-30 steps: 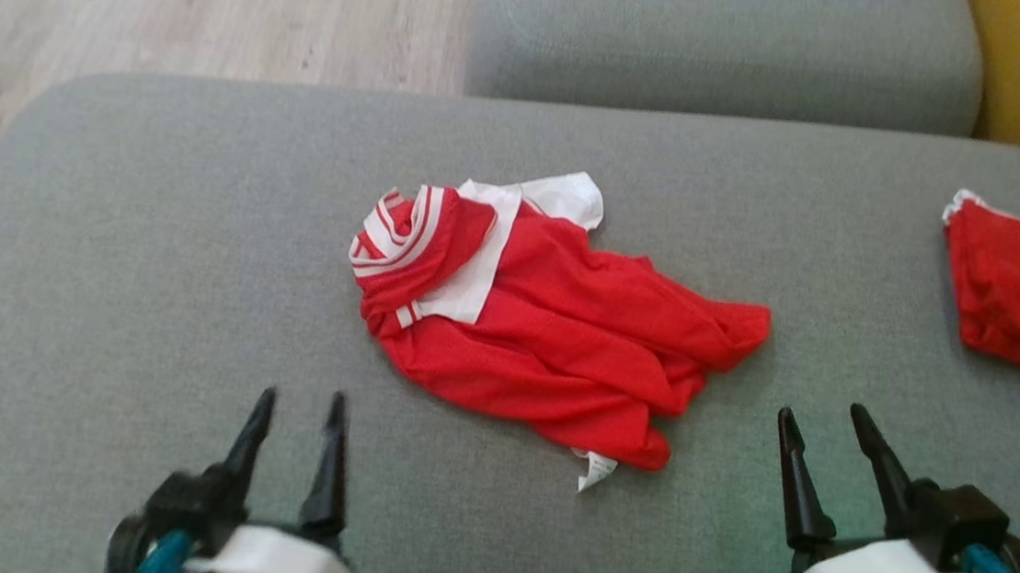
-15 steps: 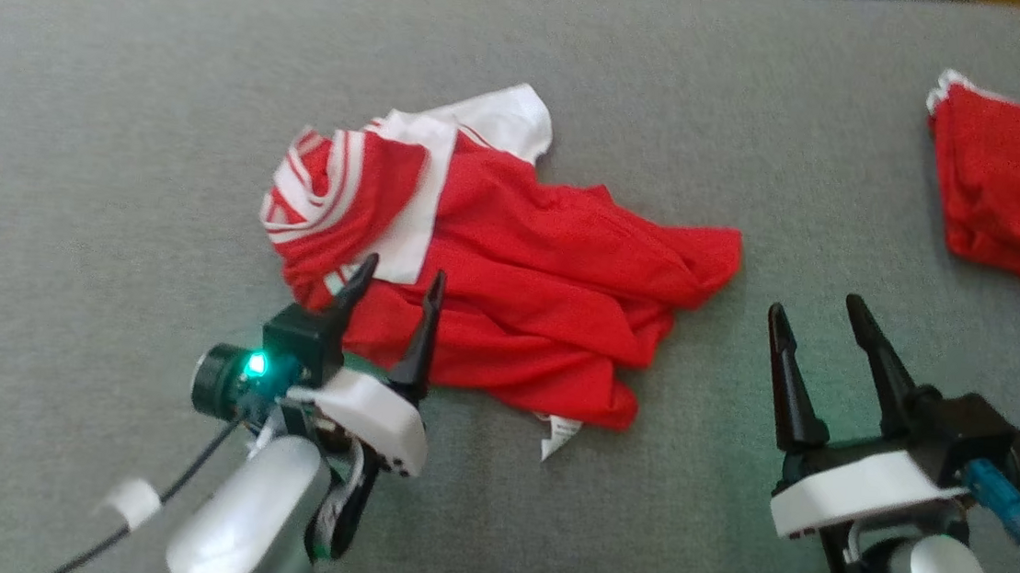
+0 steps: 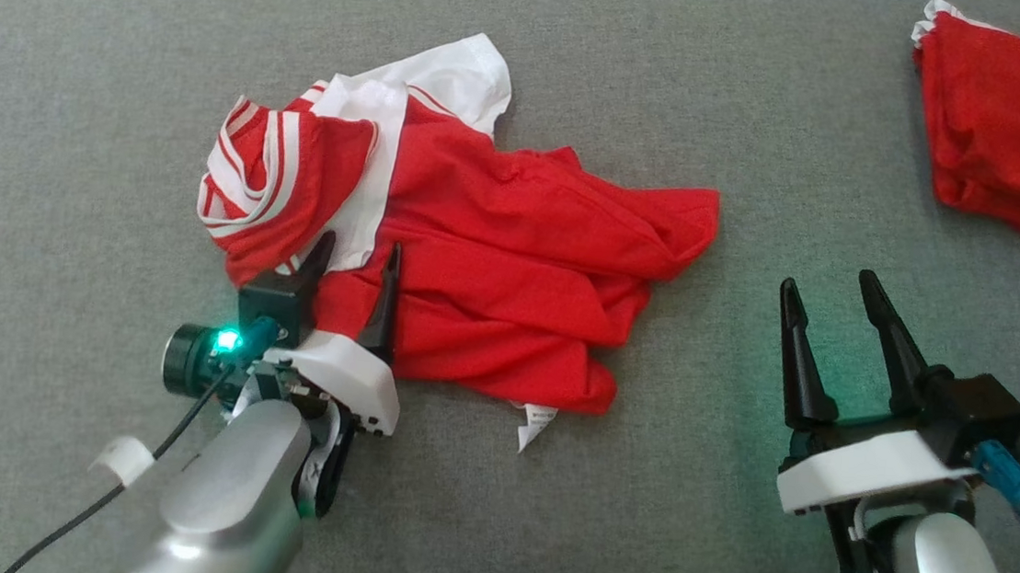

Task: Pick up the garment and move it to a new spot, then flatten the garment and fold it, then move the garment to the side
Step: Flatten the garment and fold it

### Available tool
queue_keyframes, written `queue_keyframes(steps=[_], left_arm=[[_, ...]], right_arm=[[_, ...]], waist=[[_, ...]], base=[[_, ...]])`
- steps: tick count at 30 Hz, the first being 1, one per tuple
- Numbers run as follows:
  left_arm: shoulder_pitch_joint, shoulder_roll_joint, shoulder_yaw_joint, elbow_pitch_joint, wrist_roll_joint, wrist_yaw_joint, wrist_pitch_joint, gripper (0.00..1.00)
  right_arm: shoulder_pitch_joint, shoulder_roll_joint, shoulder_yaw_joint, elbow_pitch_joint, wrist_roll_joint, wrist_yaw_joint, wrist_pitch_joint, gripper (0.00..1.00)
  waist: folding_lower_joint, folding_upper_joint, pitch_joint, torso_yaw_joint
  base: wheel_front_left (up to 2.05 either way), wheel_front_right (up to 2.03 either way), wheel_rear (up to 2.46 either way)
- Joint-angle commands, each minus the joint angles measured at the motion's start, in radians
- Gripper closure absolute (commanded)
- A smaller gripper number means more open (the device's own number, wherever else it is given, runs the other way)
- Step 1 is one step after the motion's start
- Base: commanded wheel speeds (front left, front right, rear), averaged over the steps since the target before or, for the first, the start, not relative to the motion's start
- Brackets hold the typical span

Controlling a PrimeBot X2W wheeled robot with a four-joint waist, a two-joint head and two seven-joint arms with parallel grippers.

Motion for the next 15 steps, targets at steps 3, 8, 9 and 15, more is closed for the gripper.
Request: queue_keyframes(steps=[3, 8, 9, 15], left_arm=[[-0.047, 0.007, 0.038, 0.004, -0.008, 0.007, -0.020, 0.00], [-0.051, 0.007, 0.040, 0.030, -0.015, 0.010, -0.024, 0.54], [-0.052, 0.008, 0.040, 0.035, -0.016, 0.010, -0.024, 0.76], [-0.060, 0.012, 0.038, 0.043, -0.017, 0.010, -0.033, 1.00]], right_arm=[[-0.040, -0.004, 0.020, -0.024, 0.005, -0.001, -0.015, 0.00], [-0.041, -0.004, 0.024, -0.022, 0.008, -0.001, -0.015, 0.00], [-0.041, -0.004, 0.025, -0.021, 0.009, -0.001, -0.016, 0.00], [-0.042, -0.004, 0.026, -0.016, 0.010, -0.001, -0.019, 0.00]], waist=[[0.0000, 0.0000, -0.005, 0.008], [0.0000, 0.0000, -0.010, 0.013], [0.0000, 0.0000, -0.011, 0.013], [0.0000, 0.0000, -0.014, 0.013]], base=[[0.00, 0.00, 0.00], [0.00, 0.00, 0.00], [0.00, 0.00, 0.00], [0.00, 0.00, 0.00]])
